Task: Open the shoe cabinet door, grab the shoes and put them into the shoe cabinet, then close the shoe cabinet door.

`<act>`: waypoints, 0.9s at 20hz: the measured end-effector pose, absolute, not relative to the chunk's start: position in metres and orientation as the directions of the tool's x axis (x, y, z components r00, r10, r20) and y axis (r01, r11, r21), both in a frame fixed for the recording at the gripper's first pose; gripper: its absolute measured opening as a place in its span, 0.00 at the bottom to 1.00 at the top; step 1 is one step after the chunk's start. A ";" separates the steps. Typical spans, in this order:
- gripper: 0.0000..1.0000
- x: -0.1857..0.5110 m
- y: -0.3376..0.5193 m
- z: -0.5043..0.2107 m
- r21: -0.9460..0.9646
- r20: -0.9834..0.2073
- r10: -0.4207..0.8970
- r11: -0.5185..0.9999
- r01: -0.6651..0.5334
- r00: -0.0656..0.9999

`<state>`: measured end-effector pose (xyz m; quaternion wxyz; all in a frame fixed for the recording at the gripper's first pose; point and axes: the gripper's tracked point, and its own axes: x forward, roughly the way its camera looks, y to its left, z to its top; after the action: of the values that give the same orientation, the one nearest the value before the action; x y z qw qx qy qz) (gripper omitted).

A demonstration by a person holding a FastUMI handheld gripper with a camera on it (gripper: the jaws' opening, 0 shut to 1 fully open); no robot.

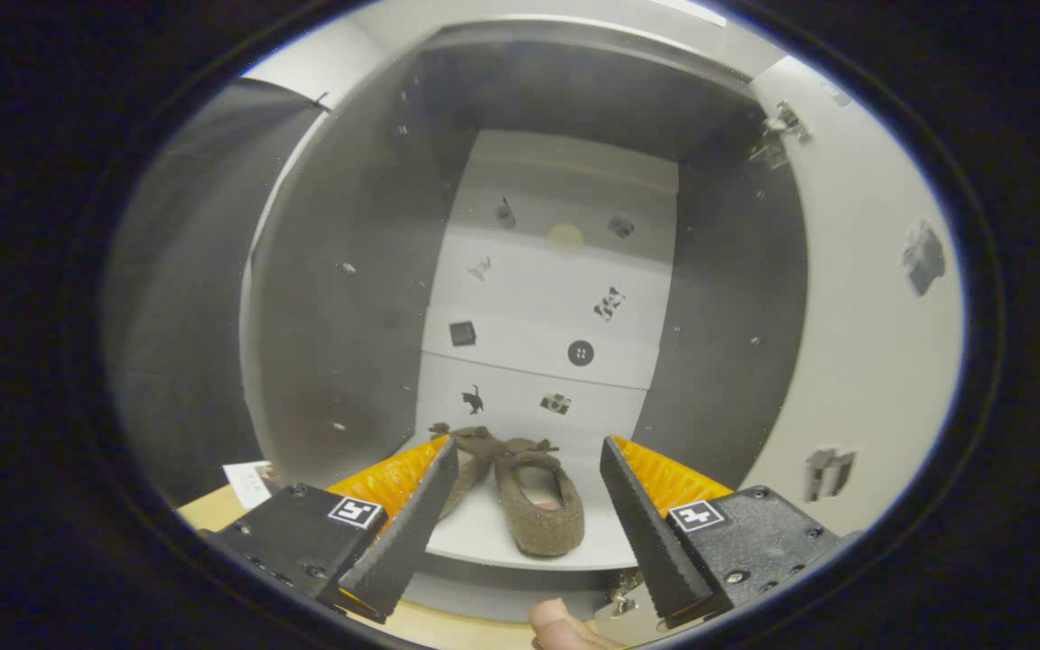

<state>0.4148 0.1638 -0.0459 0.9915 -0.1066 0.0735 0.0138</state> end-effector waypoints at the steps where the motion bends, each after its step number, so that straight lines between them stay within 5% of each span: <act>1: 1.00 0.393 0.163 -0.033 -0.218 -0.127 0.024 0.974 -0.052 0.992; 8: 1.00 0.228 0.109 0.053 -0.264 0.080 -0.063 0.961 0.082 0.995; 18: 1.00 0.074 0.052 0.048 -0.313 0.129 -0.034 0.947 0.073 0.991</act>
<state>0.0743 0.0519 0.0480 0.9848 -0.1605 -0.0611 -0.0272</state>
